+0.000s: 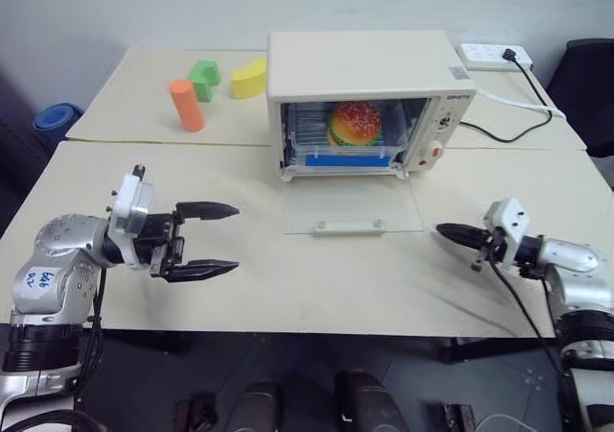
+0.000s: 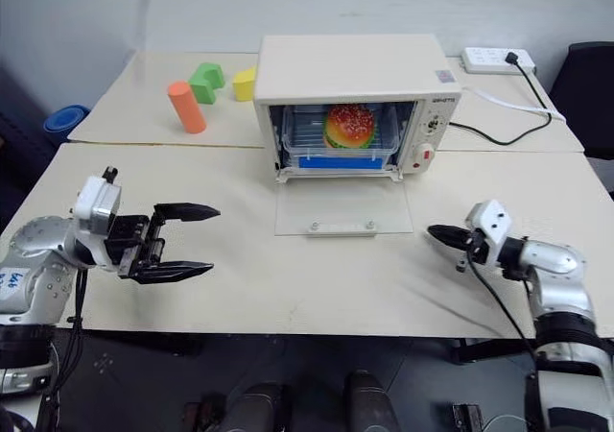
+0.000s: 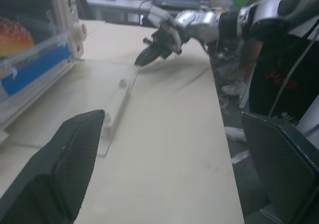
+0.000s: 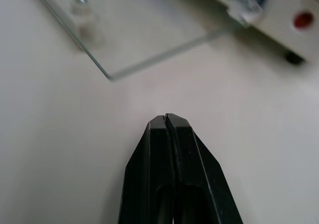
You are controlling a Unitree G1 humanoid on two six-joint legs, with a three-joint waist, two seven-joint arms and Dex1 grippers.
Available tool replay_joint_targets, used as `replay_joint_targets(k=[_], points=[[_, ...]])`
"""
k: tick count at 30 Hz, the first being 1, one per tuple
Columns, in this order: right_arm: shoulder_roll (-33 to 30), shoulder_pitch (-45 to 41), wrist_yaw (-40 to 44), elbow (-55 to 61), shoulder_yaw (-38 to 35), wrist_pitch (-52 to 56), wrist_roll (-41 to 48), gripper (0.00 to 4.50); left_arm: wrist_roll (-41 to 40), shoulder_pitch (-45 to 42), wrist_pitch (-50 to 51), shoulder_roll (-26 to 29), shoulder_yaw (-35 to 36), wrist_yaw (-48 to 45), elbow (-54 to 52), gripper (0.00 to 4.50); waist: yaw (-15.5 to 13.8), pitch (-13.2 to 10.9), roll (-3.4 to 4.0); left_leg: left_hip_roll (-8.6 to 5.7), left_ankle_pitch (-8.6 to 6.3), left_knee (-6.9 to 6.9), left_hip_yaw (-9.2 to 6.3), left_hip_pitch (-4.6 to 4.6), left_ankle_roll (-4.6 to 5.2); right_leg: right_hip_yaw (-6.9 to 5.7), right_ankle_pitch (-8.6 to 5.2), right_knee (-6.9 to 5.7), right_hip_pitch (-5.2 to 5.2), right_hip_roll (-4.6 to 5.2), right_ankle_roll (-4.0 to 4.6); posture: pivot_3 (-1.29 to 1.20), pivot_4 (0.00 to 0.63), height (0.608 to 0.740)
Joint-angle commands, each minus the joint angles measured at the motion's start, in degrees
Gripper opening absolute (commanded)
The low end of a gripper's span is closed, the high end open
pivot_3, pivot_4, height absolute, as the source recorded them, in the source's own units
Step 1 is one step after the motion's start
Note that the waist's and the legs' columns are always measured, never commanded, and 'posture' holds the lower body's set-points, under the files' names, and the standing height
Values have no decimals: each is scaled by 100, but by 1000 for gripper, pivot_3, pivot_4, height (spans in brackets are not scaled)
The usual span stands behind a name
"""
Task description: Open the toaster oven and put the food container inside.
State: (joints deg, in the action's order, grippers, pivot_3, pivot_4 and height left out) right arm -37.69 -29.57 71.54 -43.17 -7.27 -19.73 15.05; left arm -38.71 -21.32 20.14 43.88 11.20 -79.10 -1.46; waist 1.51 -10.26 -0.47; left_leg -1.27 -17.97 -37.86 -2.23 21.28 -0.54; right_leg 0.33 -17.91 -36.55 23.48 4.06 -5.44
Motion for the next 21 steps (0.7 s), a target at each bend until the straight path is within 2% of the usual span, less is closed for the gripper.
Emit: replay_joint_targets(k=[1,4,10,16,20,21], points=[[230,-11,115,336,-223,-83,442,0,-210,-146,189,80,223,93,35,4476,11,0,0,0,0,0,0,0,0,0,0,-1,1,0,0,0,150,740],[418,63,16,803,-382,297,841,0,-426,-266,461,-33,420,426,65,4476,19,-1,2,0,-1,0,1,1,-1,3,0,-5,3,1,0,0,150,740],[689,-214,-737,1806,-777,1231,1548,0,-1014,-166,1047,-252,1032,1320,-123,4476,11,-3,5,0,-2,-1,-4,3,-3,1,0,-4,7,4,0,0,150,740],[1011,-1064,-1306,1998,-925,1769,1894,0,-291,-31,234,-506,1110,1930,181,4476,8,-4,7,0,-1,-1,-4,3,-7,1,0,-3,10,3,0,0,150,740],[782,-997,-1147,2304,-876,2108,1926,0,286,177,-275,-463,977,2050,367,4476,-23,-4,7,-4,-2,10,-7,6,-5,-1,0,0,11,6,0,0,150,740],[670,-859,-1018,2504,-820,2236,1925,184,360,255,-305,-414,954,2001,402,4493,-37,-4,7,-7,-3,12,-7,9,-3,-2,0,-1,12,10,0,0,150,740]])
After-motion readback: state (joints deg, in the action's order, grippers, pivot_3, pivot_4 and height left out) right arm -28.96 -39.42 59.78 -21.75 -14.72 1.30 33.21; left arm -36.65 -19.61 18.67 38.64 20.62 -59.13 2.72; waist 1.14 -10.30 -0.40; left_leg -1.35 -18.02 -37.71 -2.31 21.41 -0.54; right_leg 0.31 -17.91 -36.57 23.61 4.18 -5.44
